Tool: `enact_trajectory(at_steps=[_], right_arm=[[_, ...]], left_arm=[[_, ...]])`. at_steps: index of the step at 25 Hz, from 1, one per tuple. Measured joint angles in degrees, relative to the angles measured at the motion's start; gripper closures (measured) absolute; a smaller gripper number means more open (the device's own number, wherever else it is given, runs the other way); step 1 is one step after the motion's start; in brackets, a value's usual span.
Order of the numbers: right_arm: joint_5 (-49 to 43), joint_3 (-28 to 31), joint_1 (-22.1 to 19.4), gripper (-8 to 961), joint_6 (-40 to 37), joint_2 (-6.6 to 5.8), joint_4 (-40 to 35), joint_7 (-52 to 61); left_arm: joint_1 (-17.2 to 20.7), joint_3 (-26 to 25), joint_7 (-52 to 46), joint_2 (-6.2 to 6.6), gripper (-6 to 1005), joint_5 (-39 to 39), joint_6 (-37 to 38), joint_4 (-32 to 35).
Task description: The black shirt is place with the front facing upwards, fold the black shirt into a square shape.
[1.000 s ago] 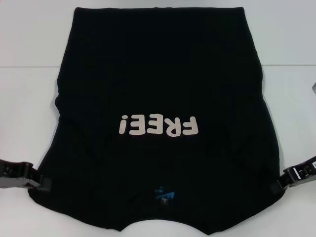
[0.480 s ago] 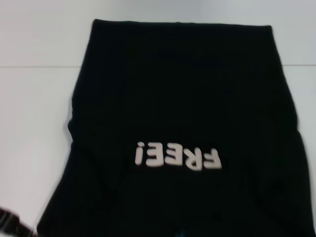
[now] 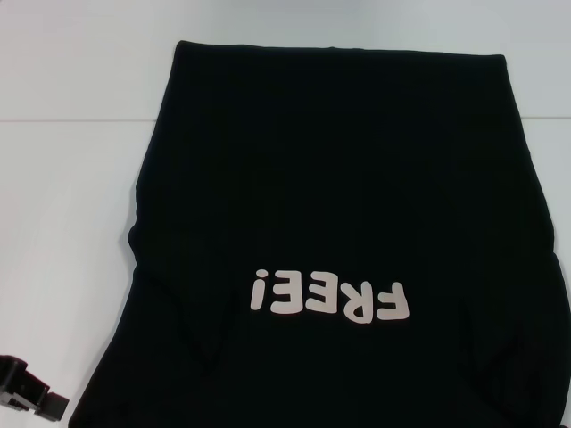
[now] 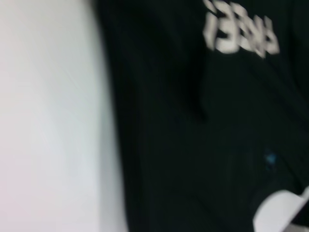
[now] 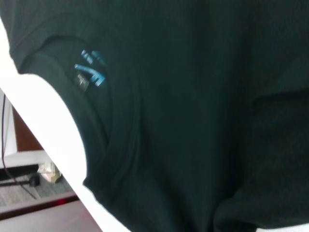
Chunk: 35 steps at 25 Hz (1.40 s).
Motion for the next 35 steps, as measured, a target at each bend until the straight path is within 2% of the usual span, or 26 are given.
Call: enact_trajectory(at_steps=[3,6,9,12,16,22,28,35], right_arm=[[-0.1,1.0,-0.1,862,0.2,-0.21,0.0,0.1],[-0.2,1.9,-0.1,864,0.4,-0.28,0.0,0.1],[-0.2,2.0,-0.2,866,0.6,-0.28,0.1,0.1],[-0.2,2.0,-0.3,866,0.6,-0.28,0.2,0.1],[-0.2,2.1,-0.4,866,0.9,-0.27,0.3,0.1],[-0.3,2.1,-0.5,867,1.4,-0.27,0.6,0.1],[-0.1,2.1,-0.7,867,1.5,-0.27,0.6,0.1],[0.0,2.1,-0.9,866,1.5,-0.26,0.7,0.1]], left_arm=[[0.3,1.0,-1.3,-0.53,957,0.3,-0.4,0.7],[0.3,1.4,-2.1,-1.74,954,1.9,-1.6,1.2],[0.4,0.8,-2.9,-2.81,898,2.7,-3.1,2.2],[0.5,-0.6,-3.3,-2.94,841,2.8,-4.2,2.6],[0.9,-0.8,-3.7,-2.69,667,2.9,-5.0,2.4],[1.3,-0.6,-3.6,-3.09,385,2.9,-5.7,2.4],[1.3,-0.6,-3.0,-3.54,226,2.9,-6.6,2.1],[1.5,-0.4,-2.5,-4.28,229,2.9,-7.4,2.1]])
